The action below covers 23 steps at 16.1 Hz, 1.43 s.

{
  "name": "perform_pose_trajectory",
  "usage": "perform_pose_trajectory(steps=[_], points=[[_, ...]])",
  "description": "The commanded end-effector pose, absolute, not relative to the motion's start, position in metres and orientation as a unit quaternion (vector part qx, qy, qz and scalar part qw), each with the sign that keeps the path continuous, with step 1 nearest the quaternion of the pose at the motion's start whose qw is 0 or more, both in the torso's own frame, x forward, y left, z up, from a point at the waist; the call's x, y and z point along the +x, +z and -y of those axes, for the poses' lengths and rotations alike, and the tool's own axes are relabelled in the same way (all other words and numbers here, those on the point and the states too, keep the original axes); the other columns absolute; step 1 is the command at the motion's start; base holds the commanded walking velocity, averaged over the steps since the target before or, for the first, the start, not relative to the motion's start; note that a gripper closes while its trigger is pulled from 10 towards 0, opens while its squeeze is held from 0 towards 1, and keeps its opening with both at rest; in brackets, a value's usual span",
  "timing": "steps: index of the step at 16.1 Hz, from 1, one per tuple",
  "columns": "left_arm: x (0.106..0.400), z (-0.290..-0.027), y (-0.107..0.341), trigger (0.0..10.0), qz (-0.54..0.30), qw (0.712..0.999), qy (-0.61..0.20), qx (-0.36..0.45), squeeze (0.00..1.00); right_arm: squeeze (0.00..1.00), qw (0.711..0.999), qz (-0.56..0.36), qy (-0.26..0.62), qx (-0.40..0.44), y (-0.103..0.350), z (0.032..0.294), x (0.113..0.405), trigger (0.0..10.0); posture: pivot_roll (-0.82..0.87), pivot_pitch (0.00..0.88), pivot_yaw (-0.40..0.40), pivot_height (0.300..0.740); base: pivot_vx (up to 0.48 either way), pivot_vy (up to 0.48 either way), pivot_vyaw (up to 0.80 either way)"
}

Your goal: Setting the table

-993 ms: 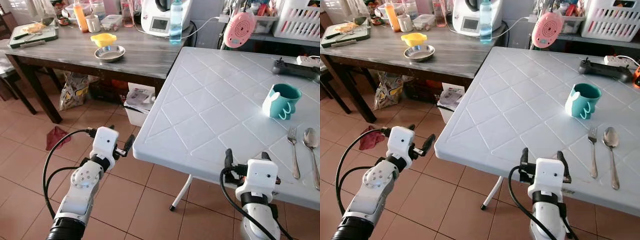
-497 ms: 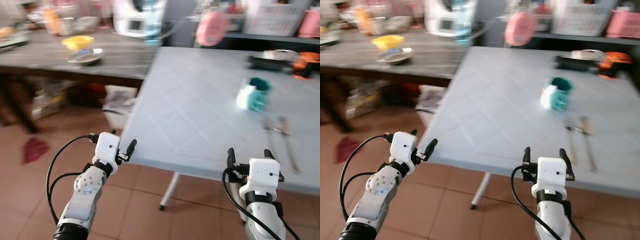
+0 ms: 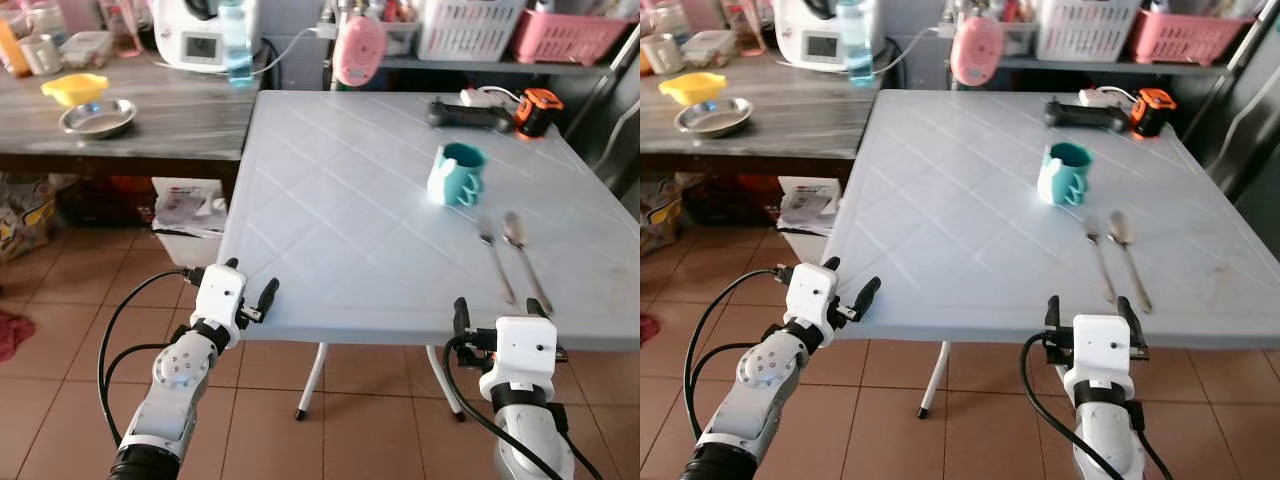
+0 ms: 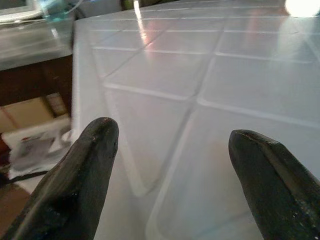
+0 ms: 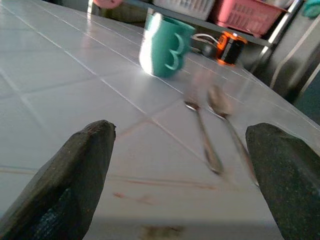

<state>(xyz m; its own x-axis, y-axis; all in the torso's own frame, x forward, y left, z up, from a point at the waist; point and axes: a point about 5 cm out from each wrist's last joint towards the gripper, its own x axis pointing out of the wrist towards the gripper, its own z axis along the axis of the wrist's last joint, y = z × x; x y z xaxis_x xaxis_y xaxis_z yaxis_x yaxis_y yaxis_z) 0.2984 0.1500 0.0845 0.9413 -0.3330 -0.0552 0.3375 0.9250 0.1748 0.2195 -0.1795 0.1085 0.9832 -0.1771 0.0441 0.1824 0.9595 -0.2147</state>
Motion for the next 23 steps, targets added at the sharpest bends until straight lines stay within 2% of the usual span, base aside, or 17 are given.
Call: perform_pose_trajectory(steps=[1, 7, 12, 23], points=[[0.296, -0.151, 0.081, 10.0, -0.022, 0.980, -0.173, 0.094, 0.00, 0.00, 0.989, 0.024, -0.090, -0.113, 0.115, 0.178, 0.220, 10.0, 0.08, 0.080, -0.011, 0.740, 0.000, 0.000, 0.00], [0.296, -0.150, 0.081, 10.0, -0.020, 0.980, -0.174, 0.091, 0.00, 0.00, 0.988, 0.028, -0.086, -0.123, 0.117, 0.178, 0.219, 10.0, 0.07, 0.080, -0.014, 0.740, 0.000, -0.272, 0.00], [0.304, -0.156, 0.107, 10.0, 0.019, 0.987, -0.143, 0.074, 0.00, 0.00, 0.982, 0.050, -0.113, -0.141, 0.130, 0.189, 0.214, 10.0, 0.07, 0.073, -0.021, 0.740, 0.000, -0.286, 0.00], [0.302, -0.144, 0.104, 10.0, 0.012, 0.987, -0.149, 0.064, 0.00, 0.00, 0.980, 0.055, -0.109, -0.158, 0.135, 0.188, 0.214, 10.0, 0.06, 0.068, -0.028, 0.740, 0.000, -0.306, 0.00]])
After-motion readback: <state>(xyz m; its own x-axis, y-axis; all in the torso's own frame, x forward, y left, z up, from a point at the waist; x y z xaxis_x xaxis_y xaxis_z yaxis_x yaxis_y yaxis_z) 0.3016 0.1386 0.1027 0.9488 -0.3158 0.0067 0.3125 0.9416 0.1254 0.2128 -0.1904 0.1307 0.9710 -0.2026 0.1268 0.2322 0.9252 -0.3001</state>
